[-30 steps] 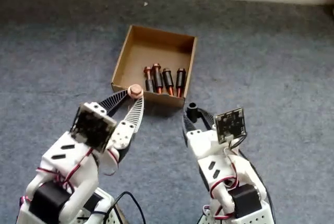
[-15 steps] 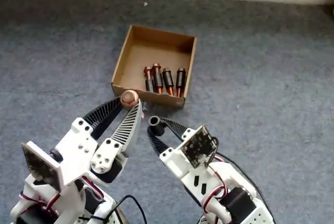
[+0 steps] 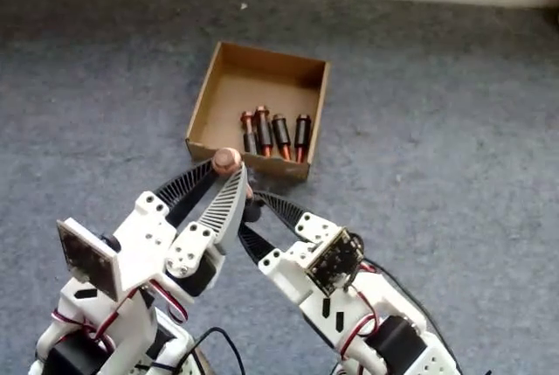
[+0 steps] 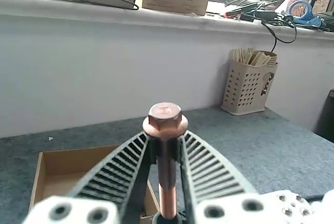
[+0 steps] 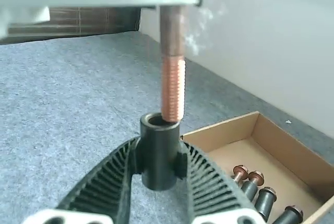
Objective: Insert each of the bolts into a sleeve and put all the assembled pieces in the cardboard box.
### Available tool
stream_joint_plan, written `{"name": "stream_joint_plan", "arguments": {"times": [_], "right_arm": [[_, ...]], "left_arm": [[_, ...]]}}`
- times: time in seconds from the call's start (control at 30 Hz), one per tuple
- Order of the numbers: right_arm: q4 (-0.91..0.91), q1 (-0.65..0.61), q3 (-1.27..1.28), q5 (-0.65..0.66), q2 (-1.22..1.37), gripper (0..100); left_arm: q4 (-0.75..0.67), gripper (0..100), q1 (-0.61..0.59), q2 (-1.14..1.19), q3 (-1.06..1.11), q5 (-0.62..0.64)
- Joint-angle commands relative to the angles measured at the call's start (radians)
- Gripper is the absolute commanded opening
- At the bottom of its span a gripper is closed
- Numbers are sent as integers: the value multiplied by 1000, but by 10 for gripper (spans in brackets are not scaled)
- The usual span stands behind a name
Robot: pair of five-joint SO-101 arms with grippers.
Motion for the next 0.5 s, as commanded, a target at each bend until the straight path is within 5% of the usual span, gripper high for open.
{"name": "stream_joint_plan", "arguments": {"times": [0.0,0.47], "right_arm": [[-41,-5,-12,12,-15,5],[-44,54,-12,6,-16,5]], "left_arm": [[-20,5,5,5,1,8],[35,5,5,-94,41,3]]}}
